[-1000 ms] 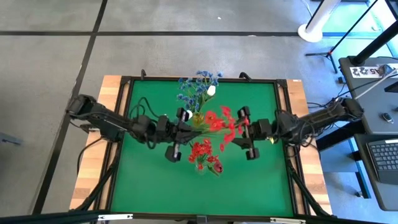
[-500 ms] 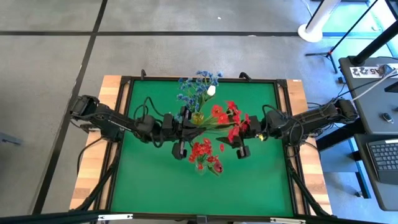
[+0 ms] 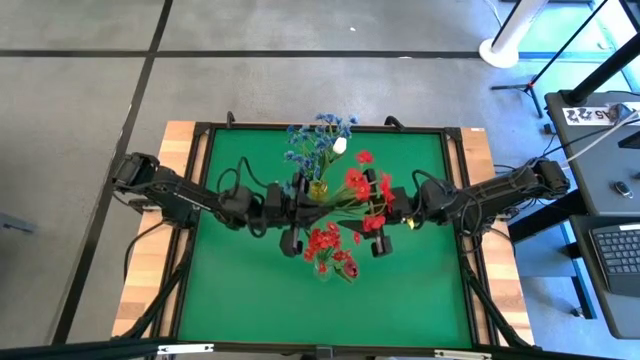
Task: Sort flowers into vase by color
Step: Put the red flowers into the transparent flower vase
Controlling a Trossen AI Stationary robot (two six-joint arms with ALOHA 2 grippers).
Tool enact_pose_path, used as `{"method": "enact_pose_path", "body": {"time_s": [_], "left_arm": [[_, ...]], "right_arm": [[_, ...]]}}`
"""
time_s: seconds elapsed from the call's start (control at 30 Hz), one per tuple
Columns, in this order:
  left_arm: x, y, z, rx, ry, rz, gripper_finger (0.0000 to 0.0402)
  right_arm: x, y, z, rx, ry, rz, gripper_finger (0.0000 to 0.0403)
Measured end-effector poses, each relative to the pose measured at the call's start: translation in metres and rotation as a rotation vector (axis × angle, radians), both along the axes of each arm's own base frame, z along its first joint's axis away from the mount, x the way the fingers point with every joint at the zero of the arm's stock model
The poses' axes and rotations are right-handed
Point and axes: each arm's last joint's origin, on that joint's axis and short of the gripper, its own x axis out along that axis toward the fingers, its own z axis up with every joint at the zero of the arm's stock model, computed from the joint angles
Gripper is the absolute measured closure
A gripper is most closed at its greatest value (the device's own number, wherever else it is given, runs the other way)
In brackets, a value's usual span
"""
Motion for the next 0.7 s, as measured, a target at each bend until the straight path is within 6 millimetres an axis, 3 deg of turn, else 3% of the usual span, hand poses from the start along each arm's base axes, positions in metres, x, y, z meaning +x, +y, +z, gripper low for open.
{"method": "enact_pose_path", "body": {"time_s": [0.13, 0.33, 0.57, 0.7], "left_arm": [[0.0, -0.002, -0.001, 0.003, 0.01, -0.007, 0.04], [0.0, -0.004, -0.002, 0.009, 0.017, -0.018, 0.0376], [-0.002, -0.005, 0.0, 0.018, 0.051, -0.025, 0.0316], [-0.01, -0.011, 0.007, 0.043, 0.075, 0.014, 0.0272]], "right_arm": [[0.001, 0.0, -0.002, 0.002, 0.02, -0.02, 0.0267], [0.001, 0.0, -0.003, -0.001, 0.037, -0.035, 0.0386], [0.0, -0.001, -0.004, -0.019, 0.061, -0.044, 0.0397], [-0.01, -0.005, 0.004, -0.025, 0.08, -0.069, 0.0396]]}}
